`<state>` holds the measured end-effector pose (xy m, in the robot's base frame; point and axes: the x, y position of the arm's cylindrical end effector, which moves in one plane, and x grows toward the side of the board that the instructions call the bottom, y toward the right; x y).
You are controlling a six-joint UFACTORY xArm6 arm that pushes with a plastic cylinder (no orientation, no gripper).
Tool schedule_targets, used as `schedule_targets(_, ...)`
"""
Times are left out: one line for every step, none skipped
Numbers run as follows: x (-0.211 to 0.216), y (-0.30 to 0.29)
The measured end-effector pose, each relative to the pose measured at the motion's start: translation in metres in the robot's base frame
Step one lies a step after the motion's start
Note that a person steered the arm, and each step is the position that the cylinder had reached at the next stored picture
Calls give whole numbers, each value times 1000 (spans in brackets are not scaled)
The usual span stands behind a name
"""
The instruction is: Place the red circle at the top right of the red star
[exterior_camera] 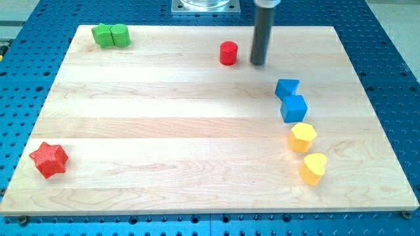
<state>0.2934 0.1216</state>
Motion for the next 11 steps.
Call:
schedule_targets(-28,-67)
schedule_targets(51,-153)
schedule_targets(49,-156)
schedule_targets(33,-117)
schedule_targets(75,-107)
schedule_targets(155,-168)
schedule_targets(147,-160)
schedule_targets(215,-207)
schedule_targets(220,-200)
schedule_targets(172,-194)
schedule_targets(198,-276)
